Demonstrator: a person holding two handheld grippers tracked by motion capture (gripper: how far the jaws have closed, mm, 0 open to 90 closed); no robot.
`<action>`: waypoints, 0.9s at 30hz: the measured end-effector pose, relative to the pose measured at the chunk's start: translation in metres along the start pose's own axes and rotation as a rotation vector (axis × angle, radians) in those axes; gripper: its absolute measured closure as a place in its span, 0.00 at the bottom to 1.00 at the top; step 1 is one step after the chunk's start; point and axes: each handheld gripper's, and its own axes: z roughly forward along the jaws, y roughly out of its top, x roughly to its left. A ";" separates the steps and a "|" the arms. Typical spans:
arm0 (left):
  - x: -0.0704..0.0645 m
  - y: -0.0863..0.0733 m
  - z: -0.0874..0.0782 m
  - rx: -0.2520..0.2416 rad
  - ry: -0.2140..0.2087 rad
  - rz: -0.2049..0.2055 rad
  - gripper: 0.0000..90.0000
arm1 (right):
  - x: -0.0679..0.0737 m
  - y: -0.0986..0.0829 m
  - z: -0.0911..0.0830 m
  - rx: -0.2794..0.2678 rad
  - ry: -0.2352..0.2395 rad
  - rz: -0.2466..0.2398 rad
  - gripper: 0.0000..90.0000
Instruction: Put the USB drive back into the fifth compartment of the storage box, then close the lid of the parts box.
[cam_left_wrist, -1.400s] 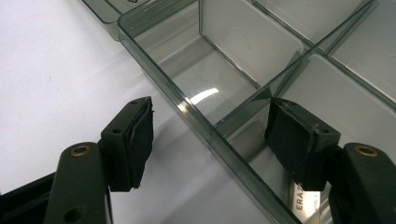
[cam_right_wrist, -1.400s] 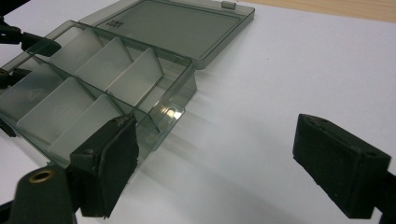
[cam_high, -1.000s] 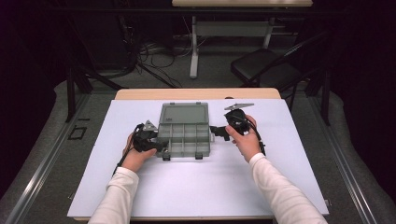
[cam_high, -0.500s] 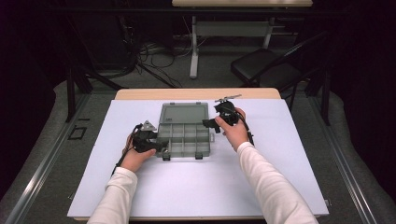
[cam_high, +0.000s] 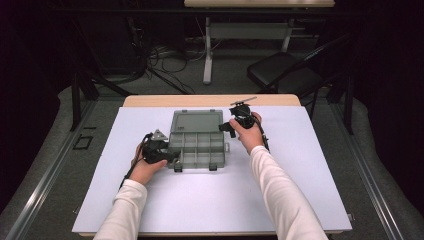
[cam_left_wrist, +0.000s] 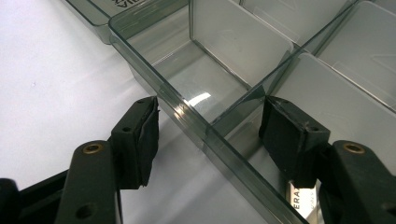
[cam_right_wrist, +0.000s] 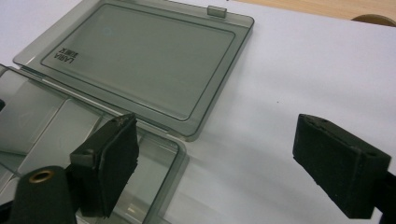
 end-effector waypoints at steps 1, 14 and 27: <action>0.000 0.000 0.000 0.000 0.000 0.000 0.42 | -0.001 0.001 0.001 0.005 -0.003 0.001 0.15; 0.000 0.000 0.000 0.003 0.000 -0.003 0.42 | 0.002 0.012 0.009 0.025 -0.003 0.021 0.15; -0.001 0.000 -0.001 0.004 0.005 -0.008 0.43 | 0.007 0.022 0.023 0.024 -0.034 0.031 0.15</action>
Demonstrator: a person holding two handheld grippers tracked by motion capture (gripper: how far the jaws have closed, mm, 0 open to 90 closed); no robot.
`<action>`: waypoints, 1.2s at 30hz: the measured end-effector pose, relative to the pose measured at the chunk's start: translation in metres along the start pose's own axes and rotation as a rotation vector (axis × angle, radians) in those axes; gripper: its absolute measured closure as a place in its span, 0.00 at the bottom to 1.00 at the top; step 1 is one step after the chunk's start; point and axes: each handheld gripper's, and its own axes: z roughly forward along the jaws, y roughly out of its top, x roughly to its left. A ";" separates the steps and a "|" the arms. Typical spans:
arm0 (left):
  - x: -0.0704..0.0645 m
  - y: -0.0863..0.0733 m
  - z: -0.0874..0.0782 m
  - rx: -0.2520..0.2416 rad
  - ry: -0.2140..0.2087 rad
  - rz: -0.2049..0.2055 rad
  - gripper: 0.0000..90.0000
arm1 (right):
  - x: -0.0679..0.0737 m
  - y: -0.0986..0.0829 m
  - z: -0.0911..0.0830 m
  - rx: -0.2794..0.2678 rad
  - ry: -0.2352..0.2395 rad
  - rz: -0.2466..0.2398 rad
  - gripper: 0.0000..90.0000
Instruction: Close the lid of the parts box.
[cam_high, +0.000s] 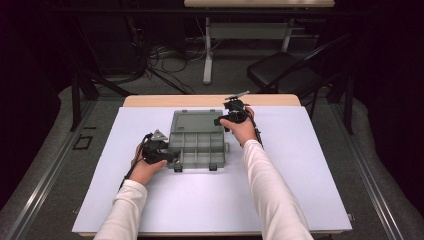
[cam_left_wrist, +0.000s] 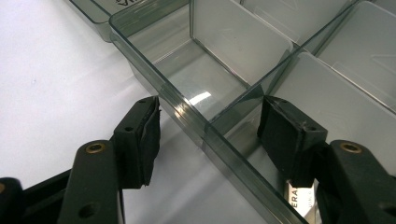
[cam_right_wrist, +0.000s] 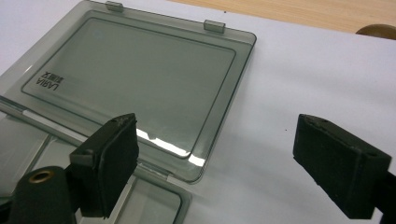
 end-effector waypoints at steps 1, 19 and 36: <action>0.000 0.000 0.000 0.000 0.000 0.000 0.43 | 0.000 0.000 0.001 0.003 -0.005 0.009 0.14; -0.002 0.000 0.000 0.000 0.016 0.002 0.44 | 0.000 -0.003 0.016 -0.008 0.030 0.114 0.18; -0.004 0.001 0.000 0.004 0.024 0.002 0.44 | 0.001 -0.012 0.031 -0.009 0.077 0.167 0.32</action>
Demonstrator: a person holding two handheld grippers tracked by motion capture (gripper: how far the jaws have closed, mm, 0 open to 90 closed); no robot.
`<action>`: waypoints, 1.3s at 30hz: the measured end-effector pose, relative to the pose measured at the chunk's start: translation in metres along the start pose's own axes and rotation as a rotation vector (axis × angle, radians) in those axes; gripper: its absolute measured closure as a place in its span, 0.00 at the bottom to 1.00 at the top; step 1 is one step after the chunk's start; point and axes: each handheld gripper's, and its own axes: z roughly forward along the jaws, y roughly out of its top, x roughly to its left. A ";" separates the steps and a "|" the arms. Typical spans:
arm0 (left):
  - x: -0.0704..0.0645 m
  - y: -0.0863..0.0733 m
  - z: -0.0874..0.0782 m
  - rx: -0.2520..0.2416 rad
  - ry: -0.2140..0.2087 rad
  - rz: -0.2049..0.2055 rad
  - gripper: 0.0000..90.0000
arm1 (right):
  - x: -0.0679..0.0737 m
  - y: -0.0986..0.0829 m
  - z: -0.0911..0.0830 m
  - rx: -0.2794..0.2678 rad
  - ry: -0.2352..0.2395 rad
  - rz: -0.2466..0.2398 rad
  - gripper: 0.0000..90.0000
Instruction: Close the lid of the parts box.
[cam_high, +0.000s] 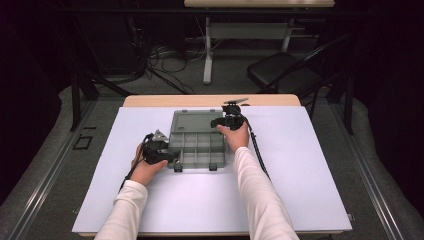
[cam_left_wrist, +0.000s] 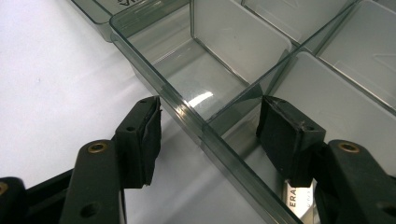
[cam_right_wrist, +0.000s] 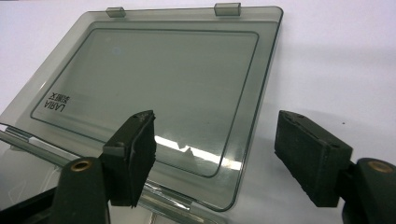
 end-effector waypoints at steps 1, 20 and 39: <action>0.000 0.000 0.000 0.000 0.000 0.000 0.44 | 0.000 -0.001 0.001 -0.010 0.003 0.006 0.33; -0.001 0.000 0.000 0.001 0.004 -0.001 0.45 | -0.005 -0.010 0.006 -0.012 -0.008 0.029 0.36; -0.001 0.000 -0.001 0.005 0.006 -0.001 0.45 | -0.001 -0.012 0.011 0.012 0.051 0.030 0.38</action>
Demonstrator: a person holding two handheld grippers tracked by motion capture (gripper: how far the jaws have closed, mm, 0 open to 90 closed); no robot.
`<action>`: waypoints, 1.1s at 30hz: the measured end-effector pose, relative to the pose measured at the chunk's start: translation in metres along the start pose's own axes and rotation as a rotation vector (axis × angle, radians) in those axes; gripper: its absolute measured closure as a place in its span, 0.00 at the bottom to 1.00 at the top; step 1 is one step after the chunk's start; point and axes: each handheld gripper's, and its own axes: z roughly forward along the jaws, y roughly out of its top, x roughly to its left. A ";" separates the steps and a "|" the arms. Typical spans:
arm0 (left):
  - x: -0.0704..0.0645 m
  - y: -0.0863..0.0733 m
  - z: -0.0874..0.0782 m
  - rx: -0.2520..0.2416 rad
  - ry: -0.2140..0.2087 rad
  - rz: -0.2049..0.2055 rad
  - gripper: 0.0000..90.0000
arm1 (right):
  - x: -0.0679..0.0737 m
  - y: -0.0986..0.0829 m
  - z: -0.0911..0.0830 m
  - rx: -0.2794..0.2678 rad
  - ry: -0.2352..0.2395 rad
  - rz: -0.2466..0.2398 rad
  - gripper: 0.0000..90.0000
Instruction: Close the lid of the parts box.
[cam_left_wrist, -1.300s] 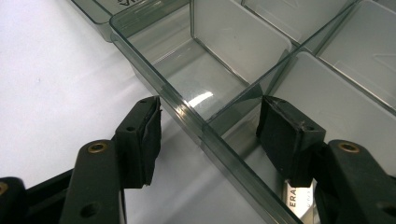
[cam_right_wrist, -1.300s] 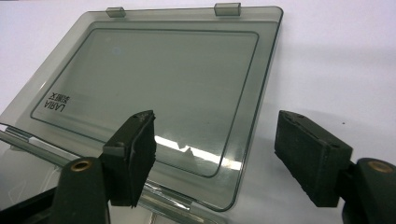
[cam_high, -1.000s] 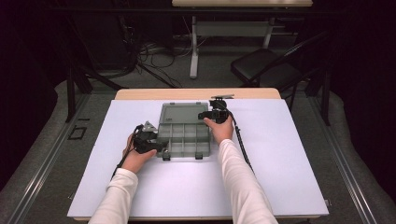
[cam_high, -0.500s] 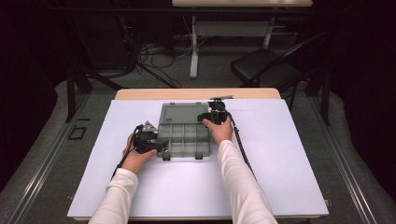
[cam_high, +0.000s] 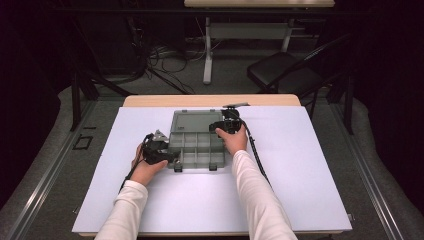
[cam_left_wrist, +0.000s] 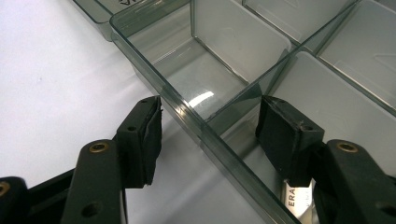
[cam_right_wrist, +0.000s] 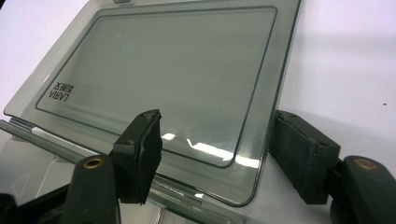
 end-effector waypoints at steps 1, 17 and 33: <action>0.000 0.000 0.000 -0.001 -0.001 -0.001 0.45 | 0.000 0.000 0.000 0.001 0.001 0.001 0.39; 0.000 0.000 0.000 -0.001 -0.002 -0.005 0.45 | -0.002 0.003 -0.010 -0.026 -0.009 -0.038 0.53; 0.000 0.000 0.000 0.002 -0.003 -0.005 0.45 | -0.006 0.008 -0.024 -0.068 -0.002 -0.064 0.75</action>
